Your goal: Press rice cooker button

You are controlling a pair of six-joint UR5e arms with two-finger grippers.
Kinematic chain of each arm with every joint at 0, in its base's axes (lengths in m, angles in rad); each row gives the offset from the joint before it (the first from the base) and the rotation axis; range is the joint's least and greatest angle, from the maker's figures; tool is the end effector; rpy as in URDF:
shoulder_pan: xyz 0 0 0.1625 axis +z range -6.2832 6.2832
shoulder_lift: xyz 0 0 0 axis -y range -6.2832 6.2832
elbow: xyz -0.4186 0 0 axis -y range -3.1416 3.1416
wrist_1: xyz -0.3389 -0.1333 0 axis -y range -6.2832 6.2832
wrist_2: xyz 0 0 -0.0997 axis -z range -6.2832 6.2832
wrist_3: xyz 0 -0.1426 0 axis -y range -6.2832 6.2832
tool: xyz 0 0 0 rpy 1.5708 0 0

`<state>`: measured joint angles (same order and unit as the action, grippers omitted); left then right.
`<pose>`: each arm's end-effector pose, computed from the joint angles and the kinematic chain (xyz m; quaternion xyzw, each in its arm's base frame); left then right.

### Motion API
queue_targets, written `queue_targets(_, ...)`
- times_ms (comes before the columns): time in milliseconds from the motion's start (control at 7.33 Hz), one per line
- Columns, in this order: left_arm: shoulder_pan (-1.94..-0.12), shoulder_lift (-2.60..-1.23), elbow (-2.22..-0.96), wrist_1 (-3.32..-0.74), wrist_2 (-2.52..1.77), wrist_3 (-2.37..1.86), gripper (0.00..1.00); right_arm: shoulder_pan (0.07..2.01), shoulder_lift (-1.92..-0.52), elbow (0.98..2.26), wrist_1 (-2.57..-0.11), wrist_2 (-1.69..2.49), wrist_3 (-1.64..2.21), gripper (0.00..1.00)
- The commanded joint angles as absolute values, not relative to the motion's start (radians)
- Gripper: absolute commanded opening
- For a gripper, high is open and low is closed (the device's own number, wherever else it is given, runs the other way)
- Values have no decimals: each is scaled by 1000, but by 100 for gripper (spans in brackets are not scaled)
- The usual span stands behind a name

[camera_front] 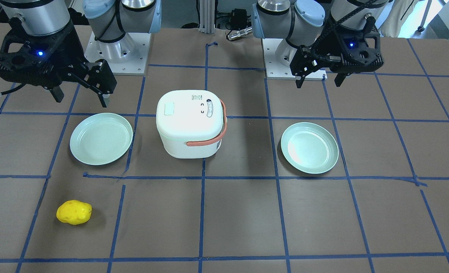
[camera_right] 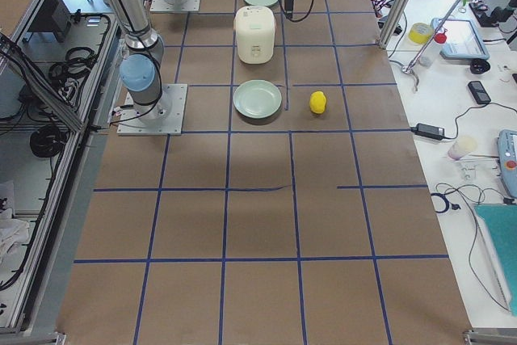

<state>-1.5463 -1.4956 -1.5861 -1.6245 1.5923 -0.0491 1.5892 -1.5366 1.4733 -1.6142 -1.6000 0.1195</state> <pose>-0.1202 -0.4105 0.4583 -0.0368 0.9993 -0.0032 0.0107 0.1377 -0.4644 0.4712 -0.0512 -0.9972 0.0542 0.0109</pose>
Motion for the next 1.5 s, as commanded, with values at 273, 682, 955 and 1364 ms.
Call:
queue_targets(273, -1546, -1496, -1586, -1624, 1592, -51, 100, 1607, -1545, 1505, -1585, -1585, 121, 49)
queue_targets(682, -1546, -1496, -1586, -1624, 1592, -49, 100, 1716, -1546, 1633, -1595, -1565, 141, 33)
queue_targets(955, -1546, -1496, -1586, -1624, 1592, -51, 100, 1762, -1540, 1715, -1668, -1491, 176, 29)
queue_targets(1364, -1546, -1496, -1586, -1624, 1592, -49, 100, 1805, -1540, 1796, -1769, -1497, 195, 28)
